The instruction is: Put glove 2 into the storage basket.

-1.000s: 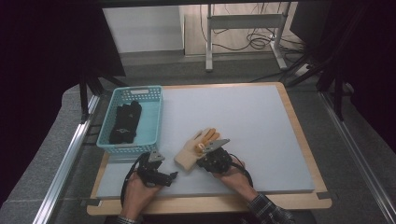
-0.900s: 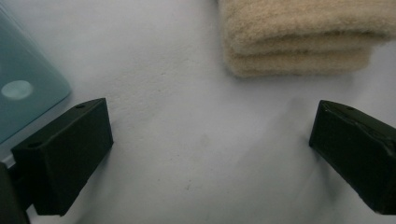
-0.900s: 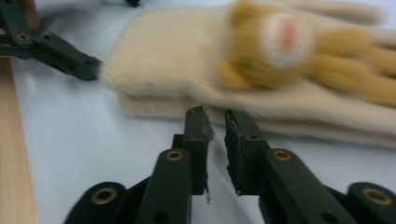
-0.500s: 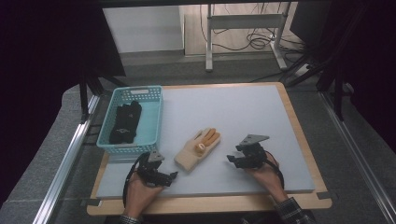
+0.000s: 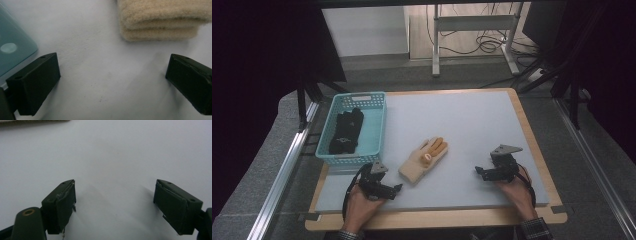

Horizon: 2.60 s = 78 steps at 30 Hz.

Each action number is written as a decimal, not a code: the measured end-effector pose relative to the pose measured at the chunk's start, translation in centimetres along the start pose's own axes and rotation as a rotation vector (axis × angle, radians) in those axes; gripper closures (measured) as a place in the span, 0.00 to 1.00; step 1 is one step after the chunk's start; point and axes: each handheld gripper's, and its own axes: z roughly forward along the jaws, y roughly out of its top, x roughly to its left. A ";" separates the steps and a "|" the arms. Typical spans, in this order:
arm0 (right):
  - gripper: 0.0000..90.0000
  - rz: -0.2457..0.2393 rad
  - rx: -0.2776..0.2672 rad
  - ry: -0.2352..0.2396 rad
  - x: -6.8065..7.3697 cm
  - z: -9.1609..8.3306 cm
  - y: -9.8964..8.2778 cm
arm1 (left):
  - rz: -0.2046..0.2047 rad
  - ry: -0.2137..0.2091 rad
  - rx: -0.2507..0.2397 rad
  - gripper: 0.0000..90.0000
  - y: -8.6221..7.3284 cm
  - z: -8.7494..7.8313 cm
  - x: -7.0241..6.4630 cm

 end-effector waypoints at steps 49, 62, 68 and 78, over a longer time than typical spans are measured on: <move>0.16 0.018 -0.016 -0.021 -0.2 0.1 -0.3 | 0.064 -0.079 0.130 0.00 11.2 6.2 -2.9; 0.16 0.020 -0.016 -0.020 -0.2 0.1 -0.3 | 0.078 -0.048 0.166 0.36 11.1 6.8 -3.9; 0.16 0.019 -0.015 -0.020 -0.2 0.1 -0.4 | 0.082 -0.043 0.179 0.58 11.3 6.5 -4.3; 0.16 0.019 -0.015 -0.020 -0.2 0.1 -0.4 | 0.047 -0.080 0.163 0.67 11.5 6.0 -3.6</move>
